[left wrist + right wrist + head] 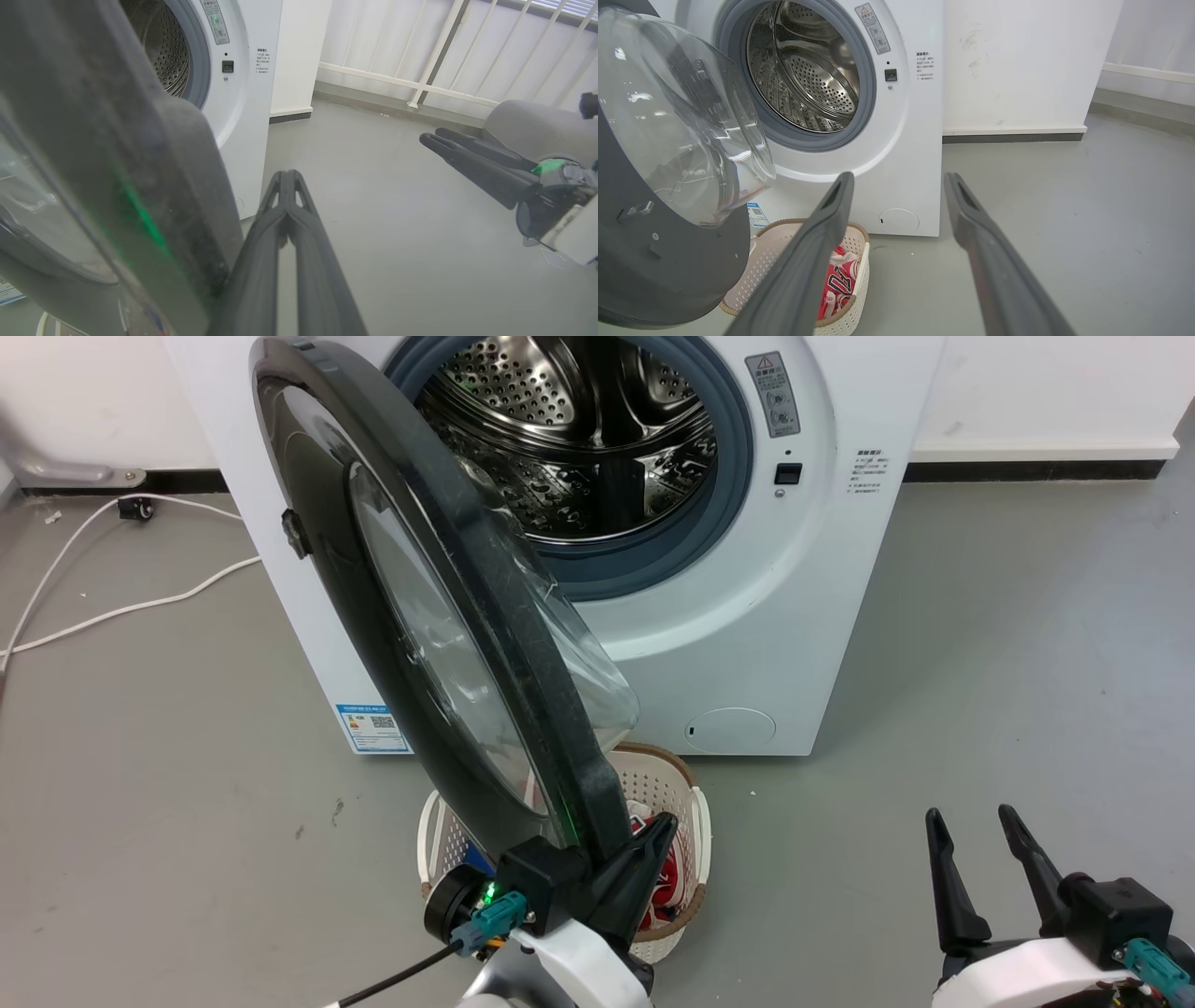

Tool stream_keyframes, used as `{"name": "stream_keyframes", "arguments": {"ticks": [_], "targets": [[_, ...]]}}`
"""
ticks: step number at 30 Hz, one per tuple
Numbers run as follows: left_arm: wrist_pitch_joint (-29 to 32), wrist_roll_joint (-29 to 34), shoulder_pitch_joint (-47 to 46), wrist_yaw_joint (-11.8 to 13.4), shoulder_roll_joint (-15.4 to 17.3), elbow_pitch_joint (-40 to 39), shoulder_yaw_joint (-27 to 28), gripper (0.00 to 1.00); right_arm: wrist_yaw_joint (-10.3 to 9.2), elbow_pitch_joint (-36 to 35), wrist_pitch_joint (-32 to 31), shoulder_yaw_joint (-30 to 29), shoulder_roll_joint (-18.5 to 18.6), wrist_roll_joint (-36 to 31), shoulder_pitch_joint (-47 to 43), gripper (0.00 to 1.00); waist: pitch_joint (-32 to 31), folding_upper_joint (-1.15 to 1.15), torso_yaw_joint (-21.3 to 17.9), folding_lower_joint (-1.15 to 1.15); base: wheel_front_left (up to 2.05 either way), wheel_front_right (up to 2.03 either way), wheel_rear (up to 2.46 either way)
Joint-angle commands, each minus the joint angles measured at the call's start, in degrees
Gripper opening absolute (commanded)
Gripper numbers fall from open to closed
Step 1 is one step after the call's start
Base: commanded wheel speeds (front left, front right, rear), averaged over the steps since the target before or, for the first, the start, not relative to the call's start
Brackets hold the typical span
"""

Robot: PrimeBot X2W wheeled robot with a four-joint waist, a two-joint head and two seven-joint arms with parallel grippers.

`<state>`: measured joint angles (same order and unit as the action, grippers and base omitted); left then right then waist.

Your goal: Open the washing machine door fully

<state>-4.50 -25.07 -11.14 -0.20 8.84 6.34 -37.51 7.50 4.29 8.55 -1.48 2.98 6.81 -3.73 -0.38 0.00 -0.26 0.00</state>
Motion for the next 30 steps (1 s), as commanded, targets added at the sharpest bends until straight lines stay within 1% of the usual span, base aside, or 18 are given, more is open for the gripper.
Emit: {"name": "stream_keyframes", "arguments": {"ticks": [1,5,9,15,18,22,25,30], "targets": [[-0.6,-0.42,-0.5,0.47,0.11,0.59,0.64,0.0,-0.01,0.28,0.51,0.02,-0.17,-0.18,0.84,1.0,0.03,0.0,-0.05,0.0,0.0,0.0,0.0],[-1.24,-0.97,0.16,1.45,0.88,1.78,2.05,0.0,-0.01,0.73,0.89,-0.12,-0.17,-0.22,0.99,1.0,0.04,0.0,0.01,0.0,0.0,0.0,0.0],[-1.59,-1.44,1.59,2.59,1.61,1.34,2.85,0.0,-0.01,1.06,1.07,-0.32,-0.08,-0.33,1.23,1.0,-0.03,0.0,0.42,0.0,0.0,0.0,0.0],[-1.48,-1.93,4.1,4.39,2.68,-0.64,3.77,0.0,-0.01,1.4,1.61,-0.64,0.01,-0.42,1.38,1.0,-0.08,0.0,2.41,0.0,0.0,0.0,0.0],[-1.58,-2.96,5.7,5.05,2.45,-2.57,4.1,0.0,-0.01,1.54,1.81,-0.82,0.26,-0.27,1.43,1.0,-0.07,0.0,4.04,0.0,0.0,0.0,0.0],[-1.67,-2.61,6.9,6.27,2.23,-6.72,3.89,0.0,-0.01,1.5,1.85,-1.48,0.54,-0.08,1.29,1.0,0.04,0.0,7.03,0.0,0.0,0.0,0.0],[-1.36,-2.46,7.87,7.69,2.54,-8.99,4.32,0.0,-0.01,1.19,1.61,-1.56,0.79,-0.12,1.51,1.0,0.3,0.0,9.46,0.0,0.0,0.0,0.0],[-1.83,-1.76,9.03,10.23,3.94,-10.85,6.26,0.0,-0.01,0.37,1.36,-1.86,1.09,-0.45,1.44,1.0,0.73,0.0,13.5,0.0,0.0,0.0,0.0]]}}
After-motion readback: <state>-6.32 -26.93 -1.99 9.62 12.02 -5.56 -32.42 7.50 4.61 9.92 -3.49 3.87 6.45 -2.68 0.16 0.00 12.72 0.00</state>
